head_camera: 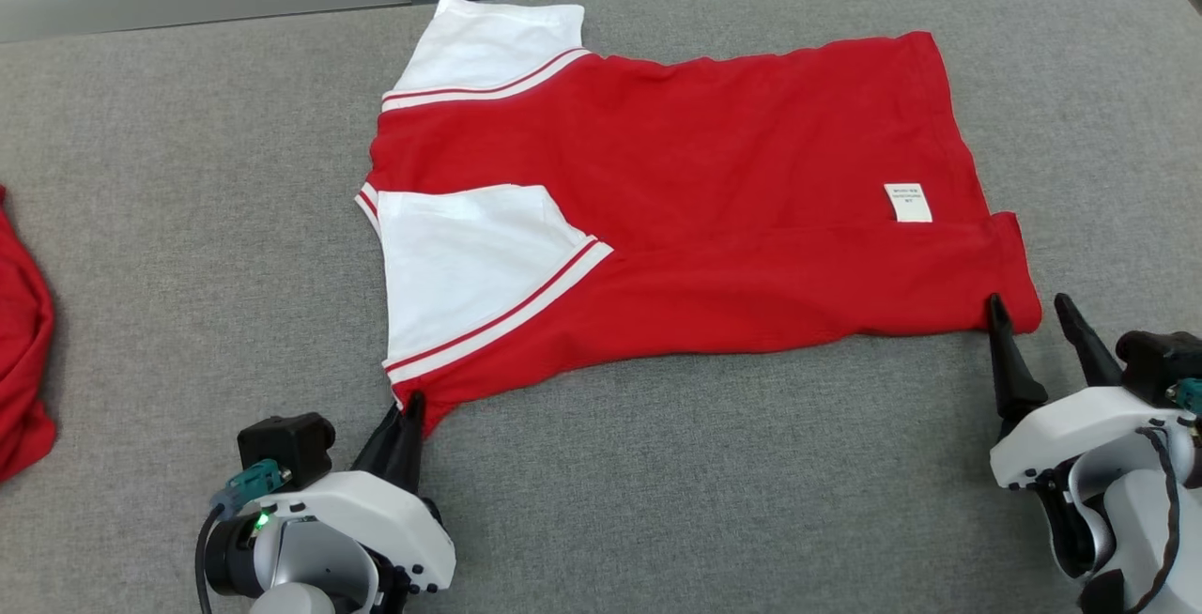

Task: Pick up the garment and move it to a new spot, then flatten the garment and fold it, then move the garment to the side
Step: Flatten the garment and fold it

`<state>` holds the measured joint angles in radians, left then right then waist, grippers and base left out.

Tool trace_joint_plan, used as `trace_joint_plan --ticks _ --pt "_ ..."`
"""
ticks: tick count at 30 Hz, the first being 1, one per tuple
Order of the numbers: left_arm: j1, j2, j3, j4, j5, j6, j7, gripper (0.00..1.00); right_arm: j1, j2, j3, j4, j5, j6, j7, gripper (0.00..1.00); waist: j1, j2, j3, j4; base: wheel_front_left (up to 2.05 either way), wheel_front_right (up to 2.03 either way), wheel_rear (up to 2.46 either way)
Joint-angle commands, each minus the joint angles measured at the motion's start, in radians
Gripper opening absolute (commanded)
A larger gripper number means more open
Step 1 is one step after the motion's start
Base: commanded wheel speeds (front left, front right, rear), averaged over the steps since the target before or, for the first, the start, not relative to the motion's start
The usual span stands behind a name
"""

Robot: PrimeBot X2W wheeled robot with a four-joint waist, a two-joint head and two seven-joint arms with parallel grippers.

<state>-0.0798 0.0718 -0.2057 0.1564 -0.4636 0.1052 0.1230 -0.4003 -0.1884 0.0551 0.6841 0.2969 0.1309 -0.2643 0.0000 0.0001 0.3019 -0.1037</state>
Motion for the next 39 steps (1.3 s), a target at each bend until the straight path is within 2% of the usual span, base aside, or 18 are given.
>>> trace_joint_plan --ticks 1,11,12,14,15,21,28,36,39 --pt "-0.012 0.006 -0.003 0.011 0.003 -0.007 0.009 0.00 -0.014 -0.002 0.018 0.017 0.037 0.000 -0.002 1.00 0.0000 -0.0001 0.001 -0.002 0.00 0.00 0.00" --pt "0.015 0.035 -0.011 -0.008 0.001 -0.022 0.008 0.00 -0.032 -0.036 0.123 0.127 0.265 0.000 -0.002 1.00 0.0000 -0.0001 -0.009 0.018 0.00 0.00 0.00" --pt "0.017 0.036 -0.012 -0.010 0.003 -0.022 0.007 0.00 -0.033 -0.040 0.146 0.134 0.284 0.000 -0.001 0.76 0.0000 -0.0001 -0.010 0.020 0.00 0.00 0.00" --pt "0.023 0.038 -0.013 -0.014 0.002 -0.023 0.007 0.00 -0.031 -0.047 0.186 0.135 0.319 0.000 0.000 0.04 0.0000 -0.0001 -0.011 0.023 0.00 0.00 0.00" --pt "0.025 0.040 -0.014 -0.018 0.002 -0.023 0.008 0.00 -0.028 -0.054 0.209 0.131 0.332 0.000 0.000 0.00 0.0000 -0.0001 -0.013 0.024 0.00 0.00 0.00" --pt "0.052 0.071 -0.020 -0.055 0.018 -0.028 -0.001 0.00 0.005 -0.125 0.271 0.054 0.392 0.000 -0.001 0.00 0.0000 -0.0001 -0.038 0.022 0.00 0.00 0.00" --pt "0.132 0.107 -0.039 -0.155 0.012 -0.032 0.041 0.00 0.095 -0.212 0.325 -0.042 0.441 0.000 -0.002 0.00 0.0000 -0.0001 -0.072 0.025 0.00 0.00 0.00" --pt "0.284 0.156 -0.077 -0.306 0.020 -0.012 0.135 0.00 0.253 -0.339 0.356 -0.102 0.501 0.000 -0.002 0.00 0.0000 -0.0001 -0.116 0.068 0.00 0.00 0.00" --pt "0.335 0.162 -0.081 -0.359 0.020 0.010 0.164 0.00 0.303 -0.366 0.347 -0.126 0.509 -0.001 -0.002 0.00 0.0000 -0.0001 -0.119 0.076 0.00 0.00 0.00"
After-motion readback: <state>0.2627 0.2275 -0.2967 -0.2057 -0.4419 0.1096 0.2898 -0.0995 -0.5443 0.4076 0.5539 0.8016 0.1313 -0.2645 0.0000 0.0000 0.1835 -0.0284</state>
